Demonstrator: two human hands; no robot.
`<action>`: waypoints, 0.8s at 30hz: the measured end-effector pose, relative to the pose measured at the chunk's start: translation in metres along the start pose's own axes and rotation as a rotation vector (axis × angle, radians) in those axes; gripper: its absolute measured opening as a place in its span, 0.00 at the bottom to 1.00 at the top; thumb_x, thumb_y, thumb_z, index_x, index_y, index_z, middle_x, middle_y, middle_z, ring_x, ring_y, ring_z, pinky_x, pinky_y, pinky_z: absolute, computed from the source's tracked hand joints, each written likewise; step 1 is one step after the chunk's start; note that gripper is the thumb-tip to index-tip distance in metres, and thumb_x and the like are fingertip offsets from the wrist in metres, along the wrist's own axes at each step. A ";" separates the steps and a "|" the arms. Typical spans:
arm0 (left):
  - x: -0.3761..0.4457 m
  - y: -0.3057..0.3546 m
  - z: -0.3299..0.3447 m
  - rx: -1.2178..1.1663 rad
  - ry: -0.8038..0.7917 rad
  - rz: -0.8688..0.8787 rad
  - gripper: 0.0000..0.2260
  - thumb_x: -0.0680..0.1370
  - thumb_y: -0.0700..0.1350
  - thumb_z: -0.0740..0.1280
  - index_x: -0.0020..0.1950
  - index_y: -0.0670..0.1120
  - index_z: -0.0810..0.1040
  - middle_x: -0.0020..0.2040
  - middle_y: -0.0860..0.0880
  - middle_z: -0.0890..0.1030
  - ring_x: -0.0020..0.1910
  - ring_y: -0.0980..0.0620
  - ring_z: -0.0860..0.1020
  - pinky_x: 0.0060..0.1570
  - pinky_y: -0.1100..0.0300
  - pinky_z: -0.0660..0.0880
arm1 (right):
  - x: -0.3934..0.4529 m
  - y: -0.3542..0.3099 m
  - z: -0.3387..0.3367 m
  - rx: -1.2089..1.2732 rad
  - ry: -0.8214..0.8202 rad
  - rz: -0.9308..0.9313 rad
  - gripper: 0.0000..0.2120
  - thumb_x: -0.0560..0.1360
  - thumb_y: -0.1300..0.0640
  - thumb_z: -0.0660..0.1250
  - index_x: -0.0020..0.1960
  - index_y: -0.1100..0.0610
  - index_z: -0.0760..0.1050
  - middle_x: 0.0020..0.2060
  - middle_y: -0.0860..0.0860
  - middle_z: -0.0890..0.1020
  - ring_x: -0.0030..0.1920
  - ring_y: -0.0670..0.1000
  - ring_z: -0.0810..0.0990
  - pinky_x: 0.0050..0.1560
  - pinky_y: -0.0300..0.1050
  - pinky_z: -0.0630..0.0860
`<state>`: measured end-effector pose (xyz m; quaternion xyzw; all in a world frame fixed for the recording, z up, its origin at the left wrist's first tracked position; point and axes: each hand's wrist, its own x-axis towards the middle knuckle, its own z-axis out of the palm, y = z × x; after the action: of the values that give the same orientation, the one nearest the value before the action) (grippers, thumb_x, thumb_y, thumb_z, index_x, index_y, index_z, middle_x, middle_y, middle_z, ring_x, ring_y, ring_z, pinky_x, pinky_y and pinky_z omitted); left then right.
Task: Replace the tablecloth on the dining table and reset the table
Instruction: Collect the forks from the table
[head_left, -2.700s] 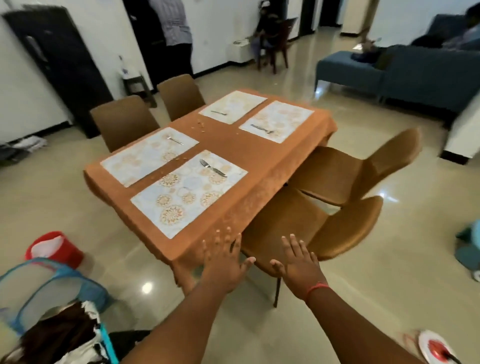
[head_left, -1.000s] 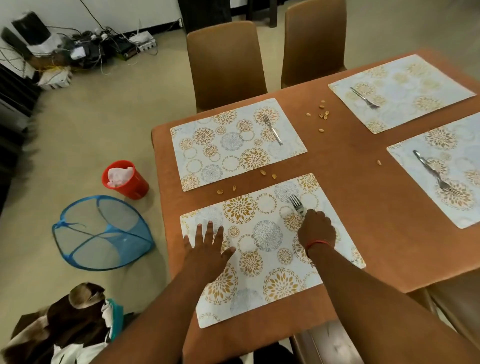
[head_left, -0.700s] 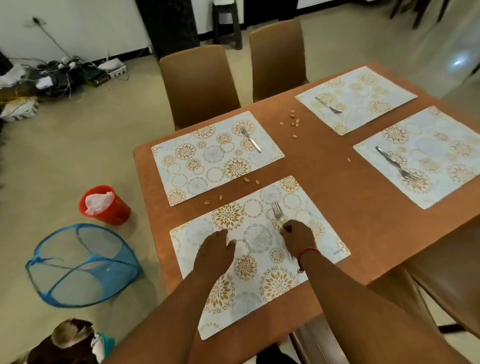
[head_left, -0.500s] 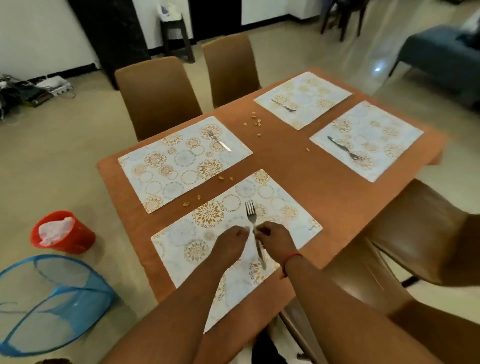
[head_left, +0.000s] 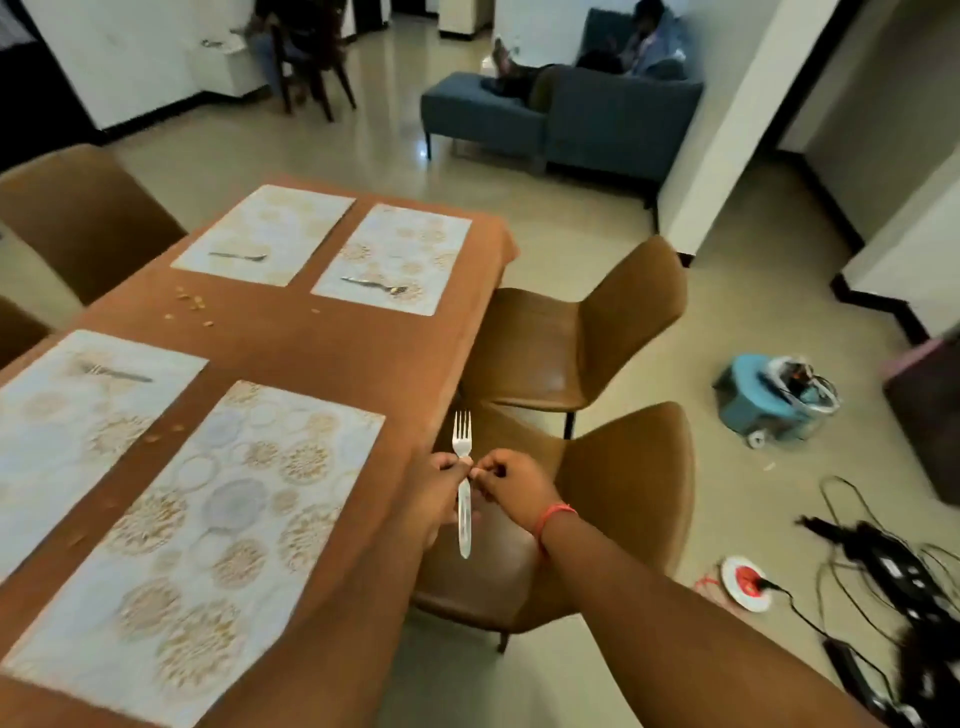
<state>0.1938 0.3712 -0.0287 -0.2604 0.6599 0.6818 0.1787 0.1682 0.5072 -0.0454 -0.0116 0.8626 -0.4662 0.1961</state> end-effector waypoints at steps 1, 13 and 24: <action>0.001 0.002 0.022 0.032 -0.013 0.017 0.06 0.82 0.44 0.64 0.52 0.44 0.79 0.49 0.39 0.83 0.47 0.42 0.84 0.42 0.43 0.83 | -0.006 0.008 -0.022 0.007 0.030 0.008 0.06 0.79 0.56 0.68 0.43 0.50 0.80 0.38 0.49 0.83 0.42 0.48 0.82 0.48 0.45 0.81; 0.023 0.029 0.407 0.242 -0.244 0.089 0.06 0.82 0.43 0.65 0.55 0.41 0.78 0.50 0.41 0.84 0.45 0.45 0.85 0.40 0.47 0.83 | -0.058 0.220 -0.343 0.155 0.287 0.095 0.07 0.78 0.54 0.68 0.50 0.58 0.80 0.40 0.53 0.85 0.37 0.47 0.82 0.40 0.41 0.77; 0.117 0.059 0.549 0.287 -0.172 0.056 0.08 0.83 0.44 0.63 0.56 0.41 0.78 0.51 0.44 0.84 0.47 0.47 0.84 0.42 0.46 0.84 | 0.030 0.330 -0.490 0.244 0.329 0.199 0.07 0.79 0.53 0.67 0.48 0.56 0.79 0.39 0.52 0.83 0.36 0.47 0.82 0.40 0.40 0.77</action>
<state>0.0000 0.9007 -0.0542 -0.1545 0.7399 0.6048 0.2508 0.0235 1.0792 -0.0826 0.1737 0.8170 -0.5411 0.0977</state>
